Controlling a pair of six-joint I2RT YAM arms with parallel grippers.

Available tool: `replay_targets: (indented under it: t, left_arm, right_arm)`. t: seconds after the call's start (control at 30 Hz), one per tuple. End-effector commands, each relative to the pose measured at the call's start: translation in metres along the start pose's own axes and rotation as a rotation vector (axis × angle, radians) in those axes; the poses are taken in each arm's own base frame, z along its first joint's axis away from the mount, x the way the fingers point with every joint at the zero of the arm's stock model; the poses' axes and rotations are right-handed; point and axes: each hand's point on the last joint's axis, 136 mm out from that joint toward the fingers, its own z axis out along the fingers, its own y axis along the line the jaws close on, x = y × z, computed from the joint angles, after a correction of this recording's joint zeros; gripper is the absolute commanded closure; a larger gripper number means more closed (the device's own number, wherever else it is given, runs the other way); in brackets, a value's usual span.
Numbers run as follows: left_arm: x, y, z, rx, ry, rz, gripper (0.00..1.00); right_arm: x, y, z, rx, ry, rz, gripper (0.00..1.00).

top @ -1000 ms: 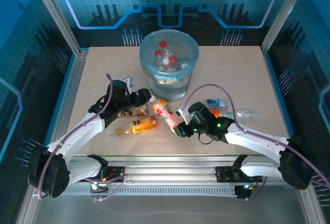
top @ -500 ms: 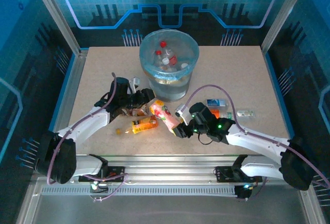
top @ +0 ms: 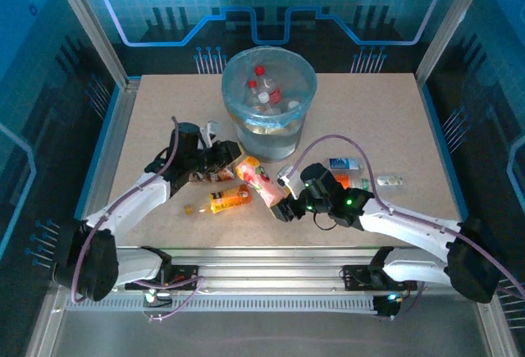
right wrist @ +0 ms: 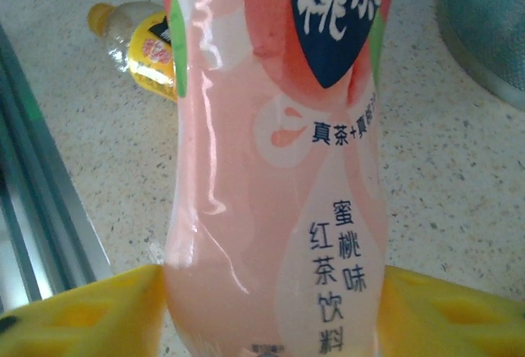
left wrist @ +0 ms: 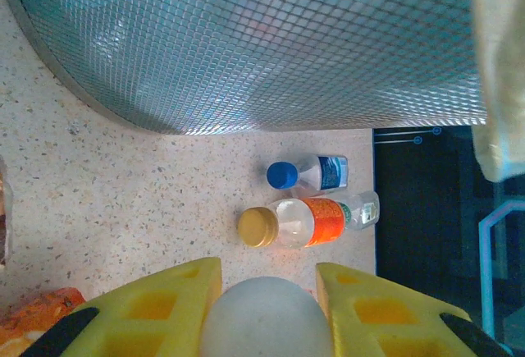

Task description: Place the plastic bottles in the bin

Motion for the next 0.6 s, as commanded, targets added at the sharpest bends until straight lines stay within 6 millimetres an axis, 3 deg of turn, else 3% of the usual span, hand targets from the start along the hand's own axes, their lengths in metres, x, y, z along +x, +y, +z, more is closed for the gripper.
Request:
replay_targets:
  t: [0.0, 0.33, 0.57]
  left_arm:
    - [-0.011, -0.025, -0.03, 0.008, -0.065, 0.077, 1.0]
    - [-0.035, -0.088, -0.128, -0.053, -0.293, 0.311, 1.0]
    - [-0.064, -0.166, -0.189, 0.021, -0.464, 0.473, 1.0]
  right_arm:
    - [-0.023, 0.017, -0.008, -0.038, -0.059, -0.06, 0.24]
    - [-0.075, 0.038, -0.063, -0.027, -0.304, -0.194, 0.08]
    - [-0.113, 0.034, -0.116, 0.059, -0.48, -0.237, 0.08]
